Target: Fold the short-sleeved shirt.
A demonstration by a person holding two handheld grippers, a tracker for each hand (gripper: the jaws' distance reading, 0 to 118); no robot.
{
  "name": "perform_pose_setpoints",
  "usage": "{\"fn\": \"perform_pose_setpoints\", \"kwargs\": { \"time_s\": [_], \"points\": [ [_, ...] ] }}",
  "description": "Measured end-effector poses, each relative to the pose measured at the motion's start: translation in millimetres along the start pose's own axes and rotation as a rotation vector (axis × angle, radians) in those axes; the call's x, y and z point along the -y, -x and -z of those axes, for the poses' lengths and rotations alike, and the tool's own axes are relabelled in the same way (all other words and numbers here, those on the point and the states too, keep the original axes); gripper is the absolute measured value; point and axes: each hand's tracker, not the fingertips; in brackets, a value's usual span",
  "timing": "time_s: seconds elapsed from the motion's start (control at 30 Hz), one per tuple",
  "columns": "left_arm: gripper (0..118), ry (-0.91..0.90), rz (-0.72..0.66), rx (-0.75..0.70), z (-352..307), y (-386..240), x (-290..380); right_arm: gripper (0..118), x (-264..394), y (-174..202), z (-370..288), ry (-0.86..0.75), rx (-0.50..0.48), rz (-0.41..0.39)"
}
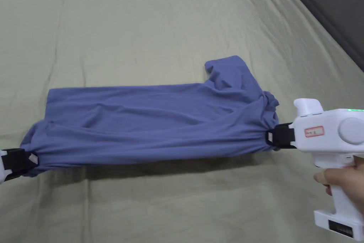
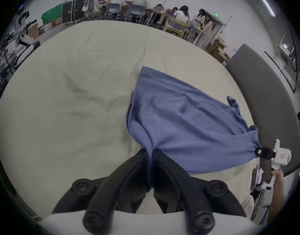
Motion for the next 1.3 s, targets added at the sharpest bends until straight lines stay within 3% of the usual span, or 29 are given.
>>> {"fn": "perform_pose_setpoints", "kwargs": {
  "time_s": [0.17,0.5,0.73,0.77,0.8,0.83,0.87,0.9,0.97,1.03,1.07,1.17,1.2,1.23,1.27,1.3],
  "points": [
    [4,0.052,0.003,-0.013,-16,-1,45,13,30,3,-5,0.049,0.033,-0.062],
    [4,0.126,-0.004,-0.087,23,8,75,13,60,-14,42,0.124,0.057,0.004],
    [4,0.130,0.049,-0.116,26,8,73,13,61,-34,52,0.126,0.017,0.058],
    [4,0.128,0.052,-0.117,24,7,73,14,60,-35,51,0.124,0.016,0.050],
    [8,0.127,0.053,-0.115,20,5,70,25,59,-26,44,0.123,0.016,0.043],
    [42,0.112,0.032,-0.101,10,4,68,64,55,-25,35,0.120,0.013,0.048],
    [94,0.031,-0.005,-0.064,-7,-1,67,105,52,-22,22,0.087,0.030,0.058],
    [118,-0.032,-0.021,-0.044,-22,-3,65,118,50,-19,6,0.016,0.055,0.065],
    [118,-0.203,-0.032,0.022,-55,-9,60,118,44,-11,-45,-0.227,-0.015,0.058],
    [118,-0.231,-0.034,0.022,-77,-19,59,118,39,-2,-73,-0.282,0.002,0.061],
    [118,-0.225,-0.023,0.007,-78,-22,56,118,42,27,-75,-0.293,0.021,0.054],
    [118,-0.150,0.073,-0.085,-63,-35,58,116,45,54,-81,-0.319,0.083,-0.022],
    [118,-0.113,0.110,-0.147,-56,-39,63,102,44,45,-68,-0.293,0.114,-0.058],
    [97,-0.086,0.132,-0.184,-54,-43,71,63,48,53,-63,-0.277,0.137,-0.100],
    [81,-0.071,0.118,-0.166,-49,-44,76,42,53,61,-58,-0.281,0.148,-0.146],
    [81,-0.067,0.089,-0.134,-44,-44,78,42,56,69,-51,-0.264,0.160,-0.185]
  ]
}}
